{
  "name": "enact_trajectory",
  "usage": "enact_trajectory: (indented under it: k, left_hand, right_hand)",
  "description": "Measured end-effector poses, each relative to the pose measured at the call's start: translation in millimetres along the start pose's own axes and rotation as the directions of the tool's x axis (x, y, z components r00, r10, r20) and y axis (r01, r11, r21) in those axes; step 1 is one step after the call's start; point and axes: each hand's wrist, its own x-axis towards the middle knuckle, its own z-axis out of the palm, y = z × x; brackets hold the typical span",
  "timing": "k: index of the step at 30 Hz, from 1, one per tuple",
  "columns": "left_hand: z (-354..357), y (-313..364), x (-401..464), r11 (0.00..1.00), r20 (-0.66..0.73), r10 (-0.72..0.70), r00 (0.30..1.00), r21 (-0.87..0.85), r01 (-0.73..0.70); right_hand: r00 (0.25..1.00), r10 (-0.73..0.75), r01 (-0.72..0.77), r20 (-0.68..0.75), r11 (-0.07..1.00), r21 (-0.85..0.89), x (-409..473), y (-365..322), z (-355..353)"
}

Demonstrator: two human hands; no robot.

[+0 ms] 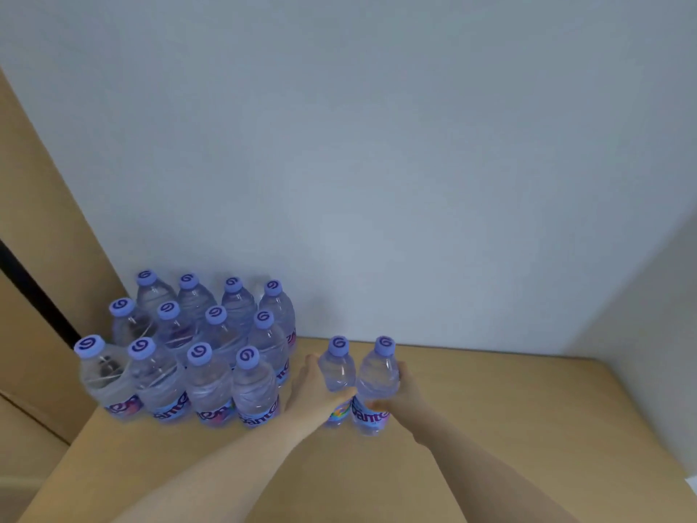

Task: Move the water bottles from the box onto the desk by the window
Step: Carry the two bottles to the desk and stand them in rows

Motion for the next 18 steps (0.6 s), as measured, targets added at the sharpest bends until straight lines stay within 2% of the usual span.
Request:
enact_trajectory:
  k: [3, 6, 8, 12, 18]
  left_hand:
    - [-13, 14, -2, 0.999, 0.084, 0.037, 0.996, 0.005, -0.037]
    - [-35, 40, -12, 0.998, 0.326, 0.015, 0.945, 0.047, -0.032]
    - [-45, 49, -13, 0.989, 0.403, 0.062, 0.913, 0.096, -0.11]
    - [-42, 51, -8, 0.974, 0.317, 0.158, 0.935, 0.107, -0.2]
    - [-28, 47, 12, 0.991, 0.104, 0.038, 0.994, 0.122, -0.05]
  right_hand:
    - [0.999, -0.015, 0.009, -0.051, 0.994, -0.113, 5, 0, 0]
    - [0.995, -0.054, 0.042, -0.087, 0.99, -0.132, 9, 0, 4]
    - [0.993, -0.069, 0.055, -0.095, 0.988, -0.144, 10, -2, 4]
    - [0.995, -0.062, 0.057, -0.073, 0.996, -0.064, 15, -4, -1]
    - [1.0, -0.014, 0.013, -0.024, 0.999, -0.036, 16, -18, -4]
